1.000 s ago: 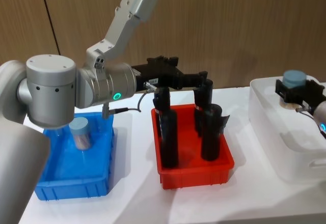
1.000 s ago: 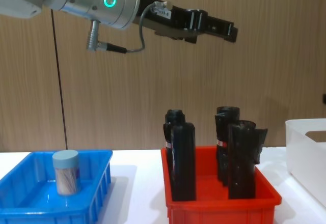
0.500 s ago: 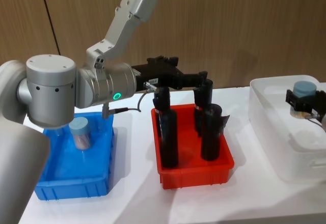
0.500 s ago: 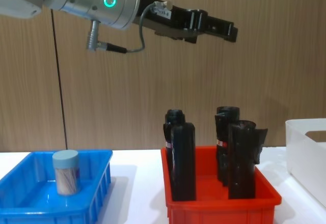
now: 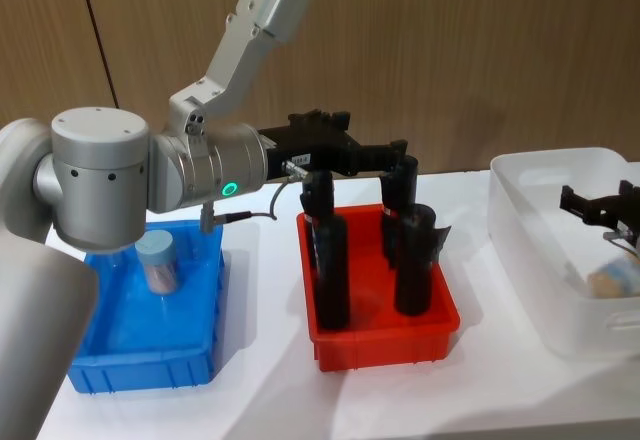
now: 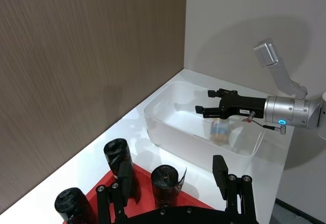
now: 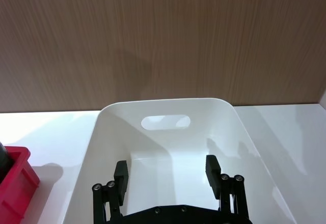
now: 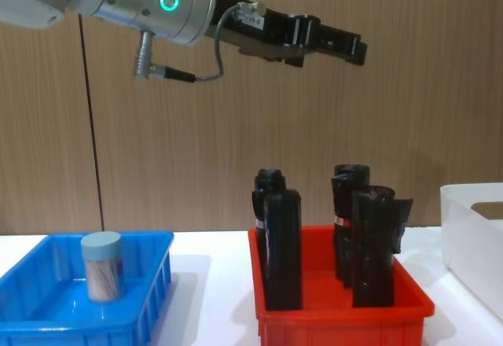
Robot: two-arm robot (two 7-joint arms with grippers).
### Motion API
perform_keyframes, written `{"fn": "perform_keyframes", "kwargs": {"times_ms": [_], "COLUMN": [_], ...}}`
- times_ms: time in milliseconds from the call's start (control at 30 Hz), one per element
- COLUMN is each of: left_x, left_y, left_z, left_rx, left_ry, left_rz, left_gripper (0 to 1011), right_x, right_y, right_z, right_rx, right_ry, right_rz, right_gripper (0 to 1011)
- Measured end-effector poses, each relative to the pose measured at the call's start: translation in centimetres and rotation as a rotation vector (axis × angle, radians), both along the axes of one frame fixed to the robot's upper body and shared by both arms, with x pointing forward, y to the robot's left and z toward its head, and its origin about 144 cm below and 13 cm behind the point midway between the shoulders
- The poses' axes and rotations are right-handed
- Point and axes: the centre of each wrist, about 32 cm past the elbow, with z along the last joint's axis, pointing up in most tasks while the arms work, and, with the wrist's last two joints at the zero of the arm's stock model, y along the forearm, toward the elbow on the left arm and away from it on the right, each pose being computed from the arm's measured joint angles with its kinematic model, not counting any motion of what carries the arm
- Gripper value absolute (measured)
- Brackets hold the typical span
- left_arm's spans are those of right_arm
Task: Pick the cotton swabs from the blue box and place them into the white box.
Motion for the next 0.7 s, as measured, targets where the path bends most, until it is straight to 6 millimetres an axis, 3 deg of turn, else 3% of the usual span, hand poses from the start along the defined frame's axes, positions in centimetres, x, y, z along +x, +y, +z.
{"fn": "perform_keyframes", "kwargs": {"times_ms": [133,700], "left_x": [0.00,0.00], "left_y": [0.00,0.00], "left_z": [0.00,0.00], "left_rx": [0.000,0.000], "left_ry": [0.000,0.000], "left_rz": [0.000,0.000], "left_gripper": [1000,1000], "right_x": [0.03,-0.24], "right_y": [-0.08,-0.12], "right_z": [-0.12,-0.11], "right_rx": [0.001,0.008], "right_ry": [0.003,-0.020], "right_rz": [-0.003,-0.002], "right_gripper": [1001,1001]}}
